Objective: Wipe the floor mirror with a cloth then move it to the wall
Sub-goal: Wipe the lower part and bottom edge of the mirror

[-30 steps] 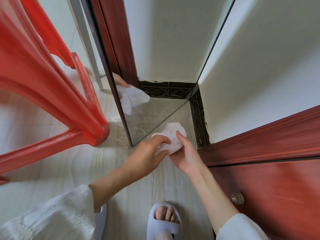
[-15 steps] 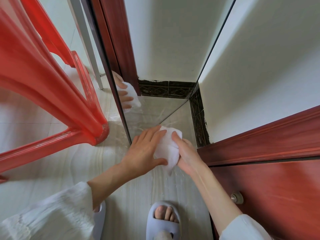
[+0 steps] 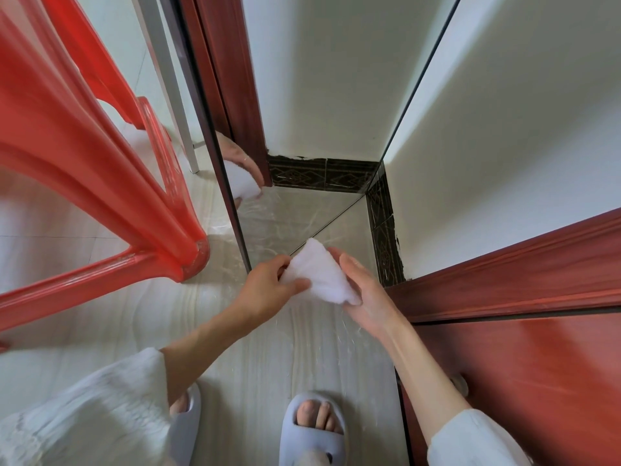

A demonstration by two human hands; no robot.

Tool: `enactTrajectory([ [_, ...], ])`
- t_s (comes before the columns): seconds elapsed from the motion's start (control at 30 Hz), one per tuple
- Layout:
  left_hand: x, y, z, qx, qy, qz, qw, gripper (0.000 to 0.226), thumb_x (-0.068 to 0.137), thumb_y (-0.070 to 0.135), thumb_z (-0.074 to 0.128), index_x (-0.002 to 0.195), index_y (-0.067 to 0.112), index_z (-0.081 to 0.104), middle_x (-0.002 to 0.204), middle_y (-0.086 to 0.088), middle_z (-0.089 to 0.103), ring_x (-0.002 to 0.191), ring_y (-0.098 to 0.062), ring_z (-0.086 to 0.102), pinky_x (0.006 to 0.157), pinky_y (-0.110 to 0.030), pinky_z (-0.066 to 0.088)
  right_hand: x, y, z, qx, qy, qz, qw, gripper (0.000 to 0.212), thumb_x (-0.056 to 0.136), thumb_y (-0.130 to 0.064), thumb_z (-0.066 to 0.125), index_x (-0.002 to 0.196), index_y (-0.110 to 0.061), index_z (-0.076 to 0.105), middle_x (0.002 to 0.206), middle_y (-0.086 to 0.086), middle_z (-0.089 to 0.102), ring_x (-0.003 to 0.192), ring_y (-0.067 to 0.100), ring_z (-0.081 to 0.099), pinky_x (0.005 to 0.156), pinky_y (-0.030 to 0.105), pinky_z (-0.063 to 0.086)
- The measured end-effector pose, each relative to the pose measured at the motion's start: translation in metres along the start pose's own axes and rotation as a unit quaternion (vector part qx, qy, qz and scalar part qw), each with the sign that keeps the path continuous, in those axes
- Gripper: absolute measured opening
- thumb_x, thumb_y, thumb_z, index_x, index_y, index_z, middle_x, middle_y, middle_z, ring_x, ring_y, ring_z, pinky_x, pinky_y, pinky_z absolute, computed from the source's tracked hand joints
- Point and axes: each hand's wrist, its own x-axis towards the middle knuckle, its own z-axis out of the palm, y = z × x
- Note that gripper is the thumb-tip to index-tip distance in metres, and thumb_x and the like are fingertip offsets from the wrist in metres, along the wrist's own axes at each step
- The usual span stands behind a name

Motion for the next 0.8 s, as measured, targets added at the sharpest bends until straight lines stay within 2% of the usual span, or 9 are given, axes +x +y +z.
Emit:
enactTrajectory([
  [0.1, -0.002, 0.002, -0.001, -0.079, -0.013, -0.035, 0.996, 0.029, 0.080, 0.018, 0.069, 0.104, 0.017, 0.053, 0.093, -0.001, 0.066, 0.085, -0.015, 0.062, 0.076, -0.025, 0.050, -0.001, 0.004, -0.002, 0.009, -0.067, 0.032, 0.997, 0.084, 0.067, -0.046, 0.076, 0.130, 0.002, 0.047, 0.123, 0.018, 0.055, 0.115, 0.026, 0.051, 0.104, 0.039, 0.035],
  [0.2, -0.001, 0.000, -0.002, -0.059, 0.008, -0.021, 0.998, 0.024, 0.076, 0.021, 0.072, 0.095, 0.020, 0.058, 0.094, 0.002, 0.063, 0.086, -0.018, 0.062, 0.078, -0.031, 0.052, -0.001, 0.006, -0.001, 0.035, -0.072, 0.058, 0.995, 0.073, 0.068, -0.031, 0.077, 0.124, 0.006, 0.049, 0.116, 0.021, 0.059, 0.110, 0.029, 0.056, 0.101, 0.042, 0.041],
  [0.3, 0.000, -0.002, -0.001, -0.041, 0.017, -0.033, 0.998, 0.023, 0.075, 0.020, 0.073, 0.095, 0.020, 0.060, 0.092, 0.001, 0.063, 0.085, -0.019, 0.062, 0.079, -0.034, 0.052, -0.001, 0.006, 0.000, -0.001, -0.009, 0.065, 0.998, 0.012, 0.085, -0.007, 0.062, 0.094, 0.000, 0.059, 0.085, 0.009, 0.071, 0.080, 0.018, 0.068, 0.077, 0.028, 0.054],
  [0.33, 0.001, -0.003, 0.000, -0.041, 0.018, -0.044, 0.998, 0.024, 0.076, 0.019, 0.072, 0.097, 0.019, 0.060, 0.090, 0.000, 0.063, 0.082, -0.019, 0.062, 0.079, -0.035, 0.053, 0.000, 0.005, 0.000, -0.023, 0.019, 0.071, 0.997, 0.002, 0.086, -0.003, 0.059, 0.087, -0.002, 0.057, 0.078, 0.007, 0.070, 0.073, 0.015, 0.067, 0.069, 0.025, 0.054],
  [0.4, 0.002, -0.006, -0.002, -0.053, 0.020, -0.076, 0.996, 0.024, 0.080, 0.016, 0.068, 0.102, 0.013, 0.059, 0.085, -0.003, 0.062, 0.076, -0.020, 0.063, 0.078, -0.037, 0.054, 0.006, 0.003, -0.002, -0.053, 0.056, 0.083, 0.994, 0.006, 0.085, -0.001, 0.059, 0.091, 0.002, 0.057, 0.083, 0.011, 0.067, 0.072, 0.018, 0.065, 0.065, 0.026, 0.051],
  [0.5, 0.004, -0.020, -0.020, -0.028, 0.017, -0.141, 0.990, 0.023, 0.084, 0.016, 0.063, 0.104, 0.006, 0.056, 0.087, -0.009, 0.062, 0.073, -0.021, 0.063, 0.069, -0.033, 0.051, 0.032, -0.006, -0.021, -0.096, 0.170, 0.066, 0.979, 0.017, 0.085, -0.002, 0.058, 0.100, 0.007, 0.055, 0.095, 0.019, 0.062, 0.082, 0.026, 0.060, 0.072, 0.035, 0.048],
  [0.6, 0.005, -0.034, -0.046, 0.068, 0.036, -0.185, 0.980, 0.034, 0.083, 0.023, 0.065, 0.109, 0.007, 0.051, 0.096, -0.012, 0.062, 0.082, -0.024, 0.060, 0.071, -0.033, 0.047, 0.067, -0.032, -0.046, -0.188, 0.281, 0.022, 0.941, 0.024, 0.086, -0.011, 0.055, 0.108, 0.000, 0.052, 0.106, 0.016, 0.059, 0.094, 0.029, 0.057, 0.091, 0.044, 0.049],
  [0.7, 0.012, -0.035, -0.065, 0.194, 0.087, -0.163, 0.963, 0.063, 0.080, 0.028, 0.068, 0.128, 0.004, 0.036, 0.118, -0.015, 0.055, 0.107, -0.030, 0.053, 0.087, -0.037, 0.042, 0.100, -0.064, -0.061, -0.302, 0.364, -0.063, 0.879, 0.036, 0.086, -0.015, 0.053, 0.119, 0.001, 0.049, 0.112, 0.017, 0.057, 0.105, 0.034, 0.056, 0.089, 0.039, 0.047],
  [0.8, 0.025, -0.031, -0.069, 0.191, 0.134, -0.082, 0.969, 0.074, 0.078, 0.031, 0.070, 0.134, 0.005, 0.029, 0.126, -0.015, 0.050, 0.113, -0.030, 0.051, 0.092, -0.038, 0.041, 0.122, -0.099, -0.060, -0.385, 0.427, -0.179, 0.798, 0.032, 0.086, -0.009, 0.051, 0.114, 0.006, 0.050, 0.114, 0.023, 0.058, 0.105, 0.034, 0.056, 0.087, 0.034, 0.040],
])
